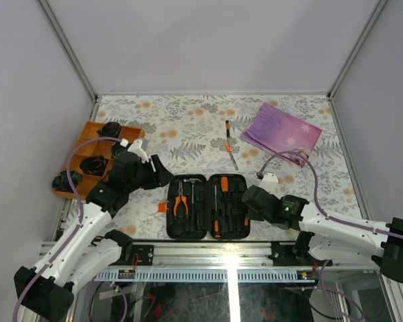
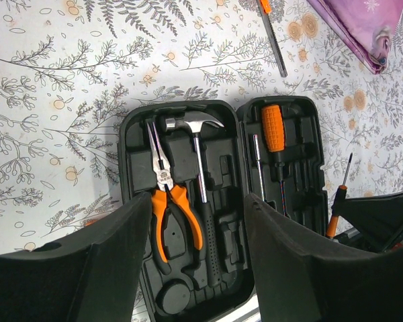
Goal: Sort the tools into containers
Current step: Place the screwdriver in the storage box.
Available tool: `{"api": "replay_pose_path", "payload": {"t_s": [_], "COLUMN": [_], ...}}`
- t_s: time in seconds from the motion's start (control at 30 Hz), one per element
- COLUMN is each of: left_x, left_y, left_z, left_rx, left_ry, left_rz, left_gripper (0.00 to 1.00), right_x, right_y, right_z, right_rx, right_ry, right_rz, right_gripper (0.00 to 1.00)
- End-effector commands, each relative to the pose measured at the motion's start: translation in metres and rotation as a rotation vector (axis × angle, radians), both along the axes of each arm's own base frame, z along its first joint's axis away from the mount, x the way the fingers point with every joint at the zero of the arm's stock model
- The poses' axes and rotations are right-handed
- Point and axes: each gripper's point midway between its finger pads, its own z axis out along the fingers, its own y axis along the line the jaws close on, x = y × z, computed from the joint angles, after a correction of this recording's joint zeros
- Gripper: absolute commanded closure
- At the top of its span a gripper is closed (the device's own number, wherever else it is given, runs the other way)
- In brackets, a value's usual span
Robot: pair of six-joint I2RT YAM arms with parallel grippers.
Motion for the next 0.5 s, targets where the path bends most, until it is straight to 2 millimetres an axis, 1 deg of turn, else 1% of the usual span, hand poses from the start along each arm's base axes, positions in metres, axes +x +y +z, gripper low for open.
{"api": "replay_pose_path", "payload": {"t_s": [0.0, 0.1, 0.2, 0.33, 0.47], "left_x": [0.005, 0.004, 0.003, 0.004, 0.004], "left_y": [-0.003, -0.004, -0.005, -0.006, -0.007], "left_z": [0.007, 0.007, 0.008, 0.010, 0.010], "left_rx": [-0.005, -0.005, -0.007, -0.015, -0.014], "left_ry": [-0.030, -0.027, -0.037, -0.056, -0.059], "left_rz": [-0.009, -0.015, -0.023, -0.025, -0.025], "left_gripper": [0.43, 0.44, 0.44, 0.43, 0.43], "right_x": [0.012, 0.010, 0.005, -0.003, -0.008], "right_y": [0.007, 0.026, 0.041, 0.052, 0.058], "right_z": [0.014, 0.015, 0.012, 0.001, -0.009], "right_rx": [0.038, 0.086, 0.123, 0.149, 0.174], "right_ry": [-0.073, -0.060, -0.030, 0.016, 0.047], "right_rz": [-0.009, 0.056, 0.114, 0.159, 0.173], "right_gripper": [1.00, 1.00, 1.00, 0.99, 0.98]}}
